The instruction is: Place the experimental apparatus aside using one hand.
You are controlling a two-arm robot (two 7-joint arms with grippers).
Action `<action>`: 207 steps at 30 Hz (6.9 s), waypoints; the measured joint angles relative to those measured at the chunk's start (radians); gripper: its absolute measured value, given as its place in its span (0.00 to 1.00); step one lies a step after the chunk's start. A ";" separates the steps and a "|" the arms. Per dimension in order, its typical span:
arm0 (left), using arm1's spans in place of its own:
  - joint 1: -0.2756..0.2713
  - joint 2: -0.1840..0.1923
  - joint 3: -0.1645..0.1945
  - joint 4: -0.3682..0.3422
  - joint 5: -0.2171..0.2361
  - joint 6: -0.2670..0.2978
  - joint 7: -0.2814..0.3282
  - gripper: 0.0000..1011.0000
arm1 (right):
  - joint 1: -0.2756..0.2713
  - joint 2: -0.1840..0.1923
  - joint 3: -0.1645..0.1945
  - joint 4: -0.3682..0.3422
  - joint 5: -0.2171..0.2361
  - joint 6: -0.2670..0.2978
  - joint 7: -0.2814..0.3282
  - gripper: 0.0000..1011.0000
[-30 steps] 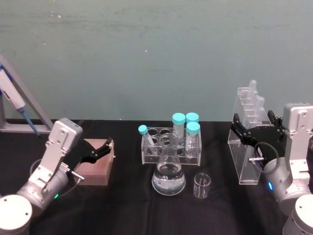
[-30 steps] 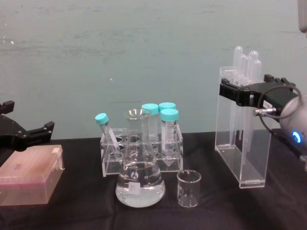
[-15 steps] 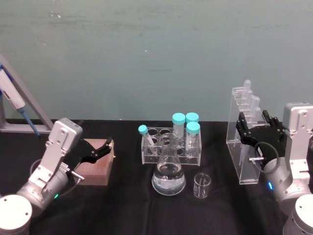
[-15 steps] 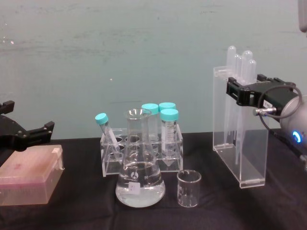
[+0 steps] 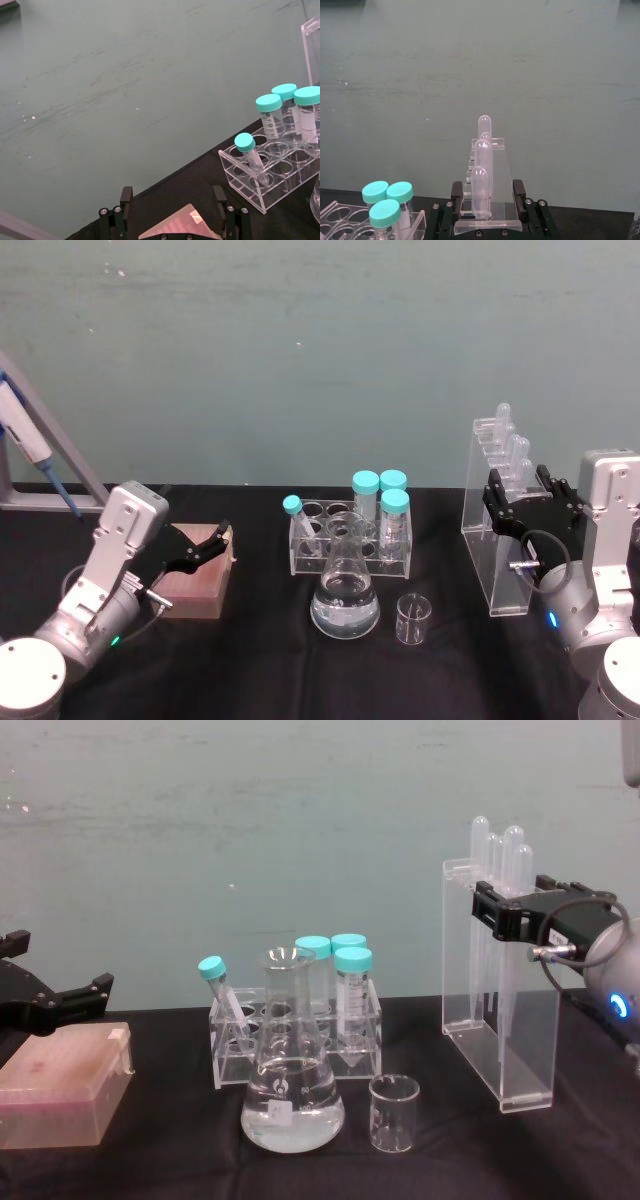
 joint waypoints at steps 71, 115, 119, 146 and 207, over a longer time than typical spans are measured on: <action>0.000 0.000 0.000 0.000 0.000 0.000 0.000 0.99 | 0.005 -0.015 0.038 0.008 0.016 -0.056 -0.020 0.61; 0.000 0.000 0.000 0.000 0.000 0.000 0.000 0.99 | 0.006 0.038 0.082 0.007 0.027 -0.114 0.017 0.61; 0.000 0.000 0.000 0.000 0.000 0.000 0.000 0.99 | 0.006 0.048 0.087 0.007 0.036 -0.119 0.028 0.61; 0.000 0.000 0.000 0.000 0.000 0.000 0.000 0.99 | 0.018 0.099 0.120 0.027 0.080 -0.135 0.063 0.61; 0.000 0.000 0.000 0.000 0.000 0.000 0.000 0.99 | 0.064 0.162 0.190 0.111 0.130 -0.175 0.113 0.61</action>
